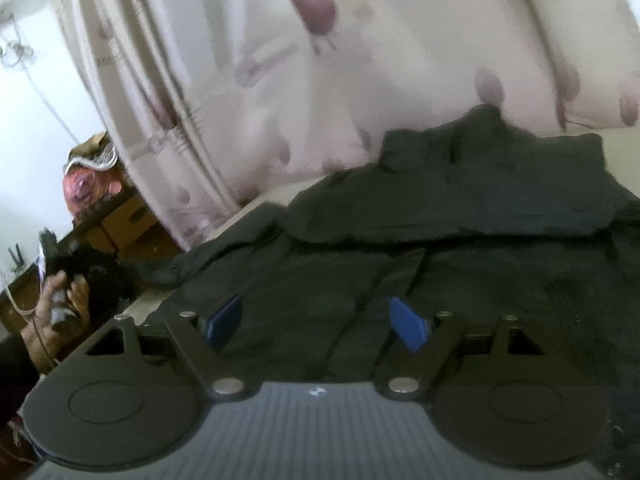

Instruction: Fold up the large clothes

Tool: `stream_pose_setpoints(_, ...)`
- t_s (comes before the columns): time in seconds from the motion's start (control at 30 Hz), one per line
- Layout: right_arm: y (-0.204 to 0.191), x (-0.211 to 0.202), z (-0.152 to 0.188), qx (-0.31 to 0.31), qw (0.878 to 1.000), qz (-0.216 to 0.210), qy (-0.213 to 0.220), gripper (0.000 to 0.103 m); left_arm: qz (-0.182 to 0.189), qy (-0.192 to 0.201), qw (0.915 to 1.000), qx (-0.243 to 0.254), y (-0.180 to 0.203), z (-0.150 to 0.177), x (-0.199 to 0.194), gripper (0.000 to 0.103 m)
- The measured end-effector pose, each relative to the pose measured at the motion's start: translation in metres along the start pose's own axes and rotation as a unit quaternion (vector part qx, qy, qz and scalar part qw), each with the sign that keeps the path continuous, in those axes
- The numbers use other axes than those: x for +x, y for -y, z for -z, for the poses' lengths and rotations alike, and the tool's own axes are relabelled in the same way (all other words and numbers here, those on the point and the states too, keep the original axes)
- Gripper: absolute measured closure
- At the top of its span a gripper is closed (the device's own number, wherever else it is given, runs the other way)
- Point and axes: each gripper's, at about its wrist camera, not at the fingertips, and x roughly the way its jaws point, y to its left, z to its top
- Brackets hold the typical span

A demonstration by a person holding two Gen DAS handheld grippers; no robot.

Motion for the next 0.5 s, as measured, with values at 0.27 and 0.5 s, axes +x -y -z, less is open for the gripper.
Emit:
stream_pose_setpoints(0.27,0.033,-0.016,0.001,0.074,0.997,0.002,0.026,0.021,0.14,0.02,0.9739,0.178,0.208,0.032,-0.036,0.1)
stream_pose_setpoints(0.5,0.063,-0.047,0.001,0.102,0.993,0.016,0.049,0.021,0.223,-0.046,0.9329,0.28,0.332,0.139,-0.018,0.1)
